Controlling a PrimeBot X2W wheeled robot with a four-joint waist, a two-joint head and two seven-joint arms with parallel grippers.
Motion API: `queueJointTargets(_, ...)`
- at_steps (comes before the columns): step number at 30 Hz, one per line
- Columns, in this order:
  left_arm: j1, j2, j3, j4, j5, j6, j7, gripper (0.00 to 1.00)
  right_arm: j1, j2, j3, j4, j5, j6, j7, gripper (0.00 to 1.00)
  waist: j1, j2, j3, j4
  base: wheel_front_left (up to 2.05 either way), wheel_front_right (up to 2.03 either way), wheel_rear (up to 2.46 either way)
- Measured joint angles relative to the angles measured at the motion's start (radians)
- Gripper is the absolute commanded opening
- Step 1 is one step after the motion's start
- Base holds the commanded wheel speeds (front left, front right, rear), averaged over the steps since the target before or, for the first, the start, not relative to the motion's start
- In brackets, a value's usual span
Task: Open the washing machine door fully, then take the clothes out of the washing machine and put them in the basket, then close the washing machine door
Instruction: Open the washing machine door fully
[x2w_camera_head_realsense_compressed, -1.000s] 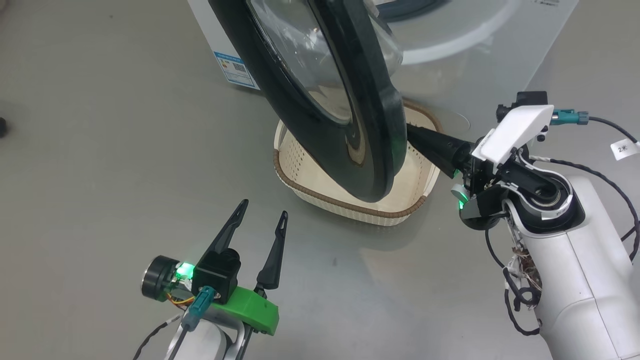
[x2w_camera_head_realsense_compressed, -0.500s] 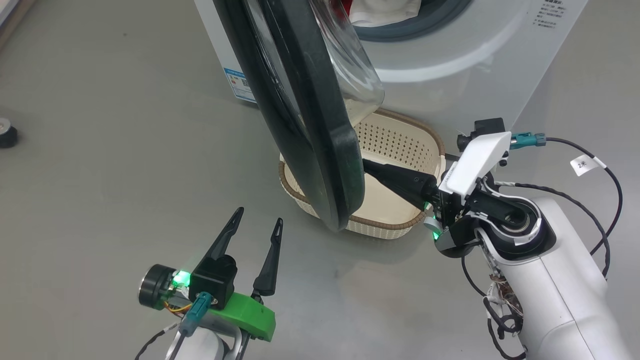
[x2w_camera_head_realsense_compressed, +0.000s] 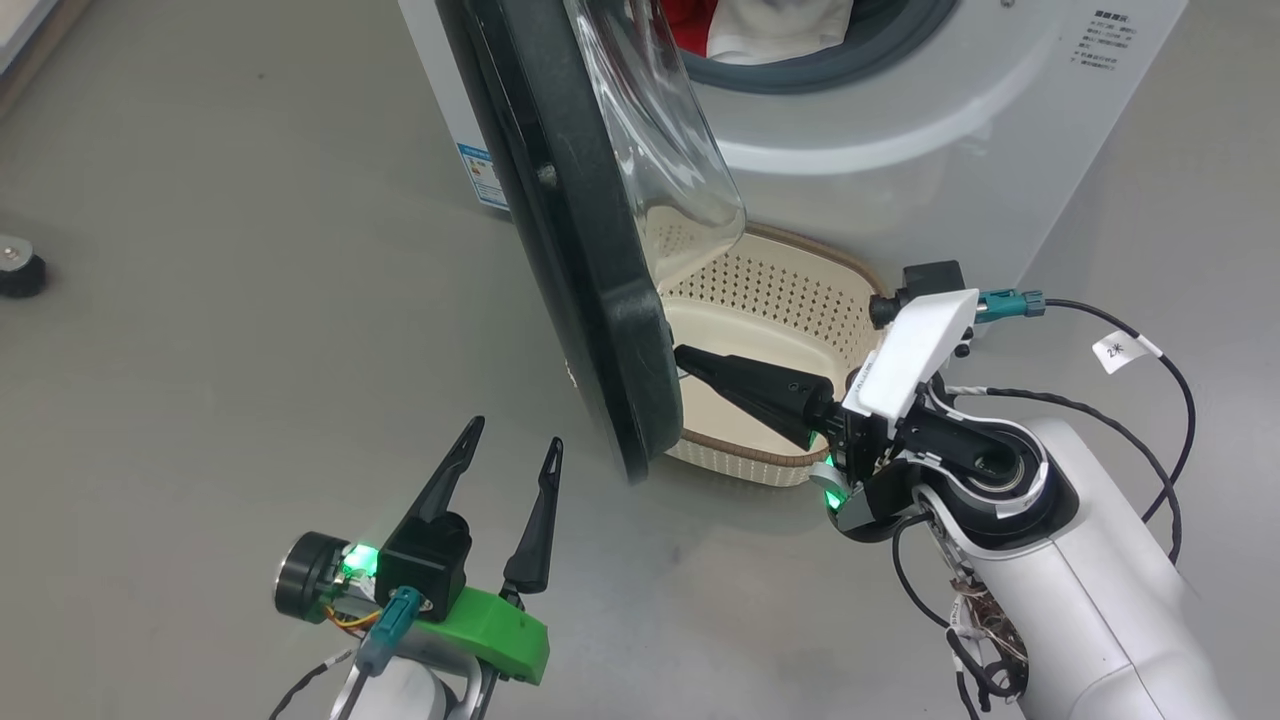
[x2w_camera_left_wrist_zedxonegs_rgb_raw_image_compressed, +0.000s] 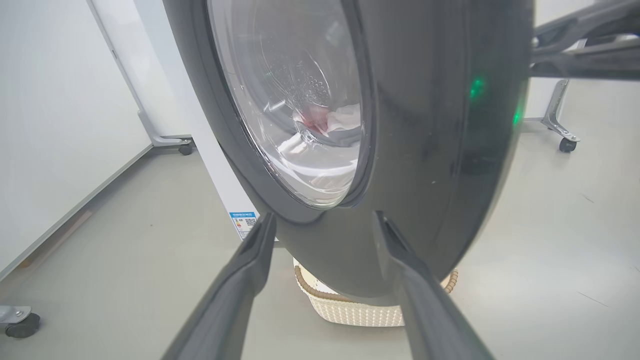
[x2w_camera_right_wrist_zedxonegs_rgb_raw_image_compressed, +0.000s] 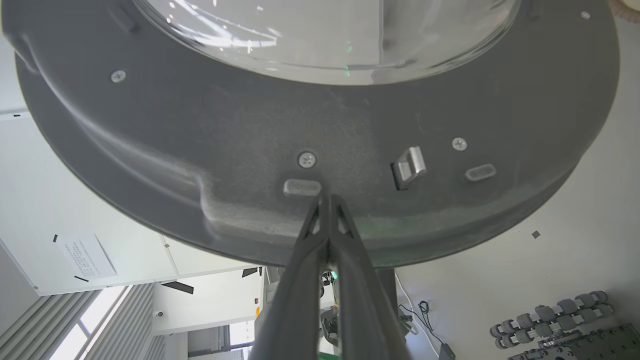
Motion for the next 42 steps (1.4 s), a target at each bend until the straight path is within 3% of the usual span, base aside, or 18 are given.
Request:
queueJointTargets(5, 0.011, 0.0, 0.018, 0.005, 0.011, 0.003, 0.0, 1.0, 0.002, 0.002, 0.003, 0.007, -0.001, 0.002, -0.028, 0.0, 0.0, 0.0, -0.011, -0.002, 0.0, 0.0, 0.0)
queueJointTargets(10, 0.031, 0.001, 0.046, 0.013, 0.012, 0.003, 0.0, 1.0, 0.024, 0.005, -0.023, 0.029, -0.044, 0.035, -0.08, 0.0, 0.0, 0.0, -0.042, -0.012, 0.0, 0.0, 0.0)
queueJointTargets(14, 0.046, 0.002, 0.058, 0.016, 0.012, 0.003, 0.0, 1.0, 0.028, -0.012, -0.024, 0.038, -0.121, 0.071, -0.124, 0.0, 0.0, 0.0, -0.066, -0.022, 0.0, 0.0, 0.0)
queueJointTargets(15, 0.059, 0.006, 0.073, 0.018, 0.012, 0.005, 0.0, 1.0, 0.035, -0.035, -0.024, 0.046, -0.174, 0.098, -0.16, 0.0, 0.0, 0.0, -0.082, -0.032, 0.0, 0.0, 0.0)
queueJointTargets(22, 0.105, 0.026, 0.114, 0.025, 0.012, 0.005, 0.0, 1.0, 0.072, -0.109, -0.01, 0.065, -0.387, 0.19, -0.306, 0.0, 0.0, 0.0, -0.141, -0.078, 0.0, 0.0, 0.0)
queueJointTargets(30, 0.152, 0.08, 0.155, 0.024, 0.008, 0.005, 0.0, 1.0, 0.133, -0.188, 0.051, 0.066, -0.647, 0.202, -0.469, 0.0, 0.0, 0.0, -0.205, -0.152, 0.0, 0.0, 0.0)
queueJointTargets(38, 0.183, 0.08, 0.174, -0.002, 0.008, 0.004, 0.0, 1.0, 0.187, -0.258, 0.037, 0.035, -0.84, 0.166, -0.652, 0.0, 0.0, 0.0001, -0.244, -0.23, 0.0, 0.0, 0.0)
queueJointTargets(42, 0.192, 0.08, 0.182, -0.019, 0.008, 0.004, 0.0, 1.0, 0.229, -0.254, 0.009, 0.024, -0.862, 0.139, -0.73, 0.0, 0.0, 0.0, -0.25, -0.263, 0.0, 0.0, 0.0)
